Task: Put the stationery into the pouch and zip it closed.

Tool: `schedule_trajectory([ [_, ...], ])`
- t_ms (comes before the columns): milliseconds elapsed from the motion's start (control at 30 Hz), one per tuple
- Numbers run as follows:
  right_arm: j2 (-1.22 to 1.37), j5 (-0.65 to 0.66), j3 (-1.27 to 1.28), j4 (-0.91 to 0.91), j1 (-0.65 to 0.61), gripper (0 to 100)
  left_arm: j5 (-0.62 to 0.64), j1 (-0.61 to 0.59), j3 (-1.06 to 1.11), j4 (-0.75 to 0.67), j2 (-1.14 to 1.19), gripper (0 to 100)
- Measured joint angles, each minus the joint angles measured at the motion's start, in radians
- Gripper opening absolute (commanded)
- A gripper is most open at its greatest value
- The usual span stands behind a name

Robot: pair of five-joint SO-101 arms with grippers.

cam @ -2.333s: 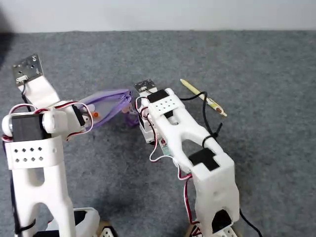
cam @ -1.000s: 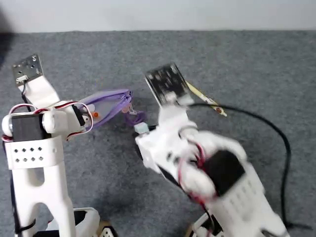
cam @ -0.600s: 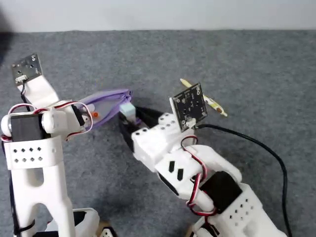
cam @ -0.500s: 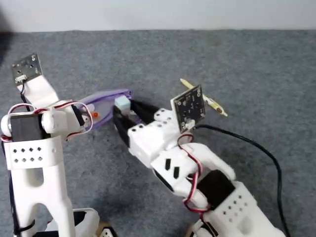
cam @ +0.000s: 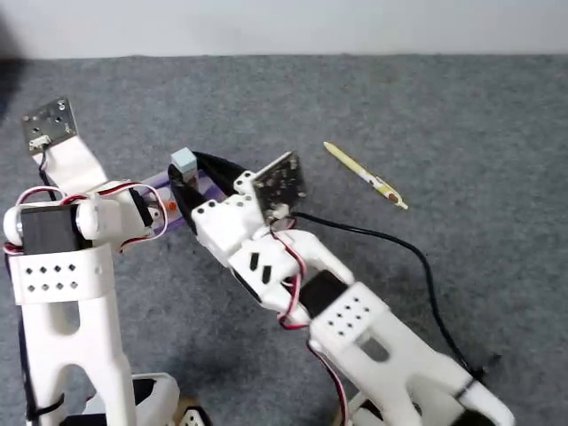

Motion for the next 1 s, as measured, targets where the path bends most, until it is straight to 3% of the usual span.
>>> schedule_trajectory([
  [167,0.103,0.038,0.0,-0.069,0.0,1.5,0.0,0.0,0.0,-0.002,0.0,1],
  [367,0.092,0.077,-0.005,0.011,-0.002,19.1,0.0,0.003,0.0,-0.003,0.002,1],
  [733,-0.133,0.052,-0.002,0.394,0.026,13.0,0.0,0.0,0.0,0.0,0.002,1],
  [1000,-0.209,-0.044,-0.087,0.804,0.284,13.2,0.0,0.0,0.0,0.0,0.002,1],
])
